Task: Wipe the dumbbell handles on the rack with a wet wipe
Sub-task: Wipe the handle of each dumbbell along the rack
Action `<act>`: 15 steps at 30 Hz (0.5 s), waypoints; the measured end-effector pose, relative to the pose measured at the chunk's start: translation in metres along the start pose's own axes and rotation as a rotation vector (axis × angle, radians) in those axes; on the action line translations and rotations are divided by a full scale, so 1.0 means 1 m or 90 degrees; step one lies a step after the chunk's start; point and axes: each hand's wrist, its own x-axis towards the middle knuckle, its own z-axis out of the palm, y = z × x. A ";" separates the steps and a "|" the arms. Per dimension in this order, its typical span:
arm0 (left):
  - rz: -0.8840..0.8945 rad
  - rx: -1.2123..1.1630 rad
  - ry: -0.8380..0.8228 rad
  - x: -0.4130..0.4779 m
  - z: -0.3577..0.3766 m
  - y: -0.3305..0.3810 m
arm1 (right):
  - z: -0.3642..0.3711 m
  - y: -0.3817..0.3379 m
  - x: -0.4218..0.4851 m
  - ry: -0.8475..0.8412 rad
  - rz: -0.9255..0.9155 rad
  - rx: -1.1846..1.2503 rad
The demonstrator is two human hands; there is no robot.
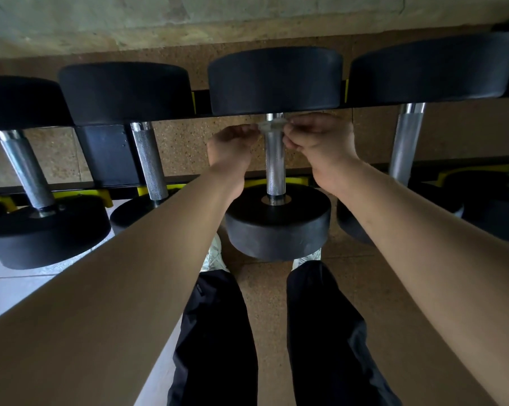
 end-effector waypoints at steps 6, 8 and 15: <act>0.114 0.095 -0.093 -0.003 -0.012 -0.013 | -0.025 0.009 -0.002 0.007 -0.007 -0.134; 0.107 0.127 -0.089 -0.001 -0.019 -0.019 | -0.027 0.013 -0.008 -0.033 -0.008 -0.201; 0.087 0.241 -0.157 0.003 -0.031 -0.040 | -0.034 0.027 -0.015 -0.069 -0.018 -0.339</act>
